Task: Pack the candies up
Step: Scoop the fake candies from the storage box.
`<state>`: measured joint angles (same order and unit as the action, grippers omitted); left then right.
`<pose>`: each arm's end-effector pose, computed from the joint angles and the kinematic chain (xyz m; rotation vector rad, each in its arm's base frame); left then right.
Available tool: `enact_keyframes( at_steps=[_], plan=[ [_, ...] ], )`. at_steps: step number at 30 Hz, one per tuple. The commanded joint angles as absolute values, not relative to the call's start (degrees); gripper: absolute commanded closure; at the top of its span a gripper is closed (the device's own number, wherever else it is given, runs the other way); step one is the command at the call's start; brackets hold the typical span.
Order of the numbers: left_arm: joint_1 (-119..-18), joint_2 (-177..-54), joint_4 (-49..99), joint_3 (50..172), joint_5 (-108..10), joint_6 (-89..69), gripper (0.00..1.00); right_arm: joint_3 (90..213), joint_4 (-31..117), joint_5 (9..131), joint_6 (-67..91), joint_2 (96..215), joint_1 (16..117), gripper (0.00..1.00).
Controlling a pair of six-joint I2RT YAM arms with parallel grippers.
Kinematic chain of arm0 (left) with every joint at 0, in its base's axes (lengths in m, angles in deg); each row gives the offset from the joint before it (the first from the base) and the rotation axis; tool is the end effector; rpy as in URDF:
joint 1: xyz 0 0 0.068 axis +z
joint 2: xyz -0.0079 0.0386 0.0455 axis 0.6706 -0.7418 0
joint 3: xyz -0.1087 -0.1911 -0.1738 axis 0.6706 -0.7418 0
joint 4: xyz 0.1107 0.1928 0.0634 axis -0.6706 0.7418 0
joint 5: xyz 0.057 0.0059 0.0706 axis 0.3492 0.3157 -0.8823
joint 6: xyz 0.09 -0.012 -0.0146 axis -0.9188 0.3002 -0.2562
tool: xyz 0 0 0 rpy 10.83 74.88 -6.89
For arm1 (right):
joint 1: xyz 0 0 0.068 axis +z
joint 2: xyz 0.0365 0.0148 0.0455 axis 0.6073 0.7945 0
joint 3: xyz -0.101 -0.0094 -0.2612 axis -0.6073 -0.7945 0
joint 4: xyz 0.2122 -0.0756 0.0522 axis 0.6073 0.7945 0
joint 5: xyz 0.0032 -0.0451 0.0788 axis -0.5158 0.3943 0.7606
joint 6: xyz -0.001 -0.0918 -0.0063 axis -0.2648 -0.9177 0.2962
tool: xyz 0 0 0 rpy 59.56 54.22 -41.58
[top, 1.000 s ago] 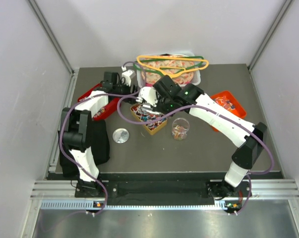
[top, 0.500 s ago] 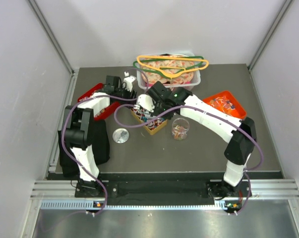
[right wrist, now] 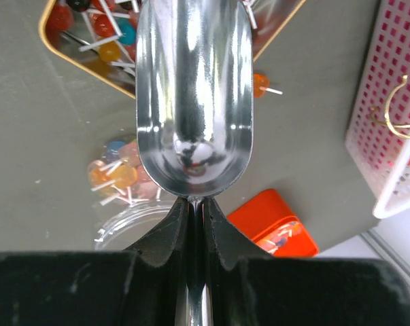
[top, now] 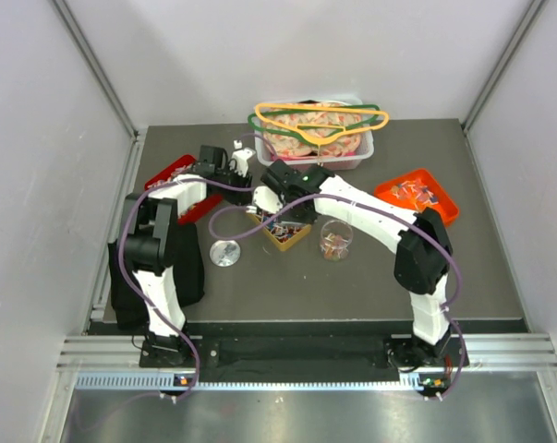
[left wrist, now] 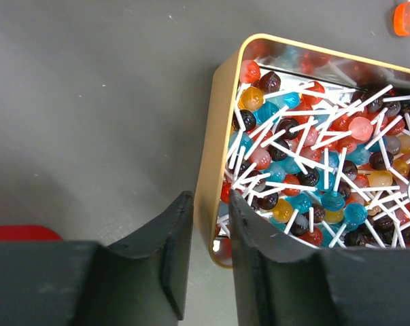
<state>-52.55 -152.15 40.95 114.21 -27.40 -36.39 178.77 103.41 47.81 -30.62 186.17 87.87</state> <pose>0.4069 -0.1164 0.1717 0.7454 2.2688 -0.5931 0.2669 0.2898 0.2446 -1.8403 2.0496 -0.3006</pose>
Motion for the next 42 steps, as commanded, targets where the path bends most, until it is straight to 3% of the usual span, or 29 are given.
enact_keyframes(
  at_steps=[1,10,26,33,42],
  plan=[
    [-52.49,-153.24,40.27,114.36,-24.86,-36.94,0.69,183.74,104.71,44.58,-33.47,186.13,88.55,1.0],
    [-52.49,-154.3,41.32,114.89,-22.66,-35.62,0.96,187.07,108.75,40.62,-38.04,187.98,89.6,1.0],
    [-53.19,-151.13,41.5,115.24,-32.32,-23.06,1.0,194.71,117.1,34.12,-35.68,197.37,91.8,1.0],
    [-53.45,-149.29,42.64,114.98,-29.52,-18.66,1.0,201.84,118.94,27.71,-35.85,202.12,91.71,1.0],
    [-54.07,-145.86,41.5,111.55,-28.99,-15.5,1.0,200.79,122.9,25.15,-35.85,202.75,90.48,1.0]
  ],
)
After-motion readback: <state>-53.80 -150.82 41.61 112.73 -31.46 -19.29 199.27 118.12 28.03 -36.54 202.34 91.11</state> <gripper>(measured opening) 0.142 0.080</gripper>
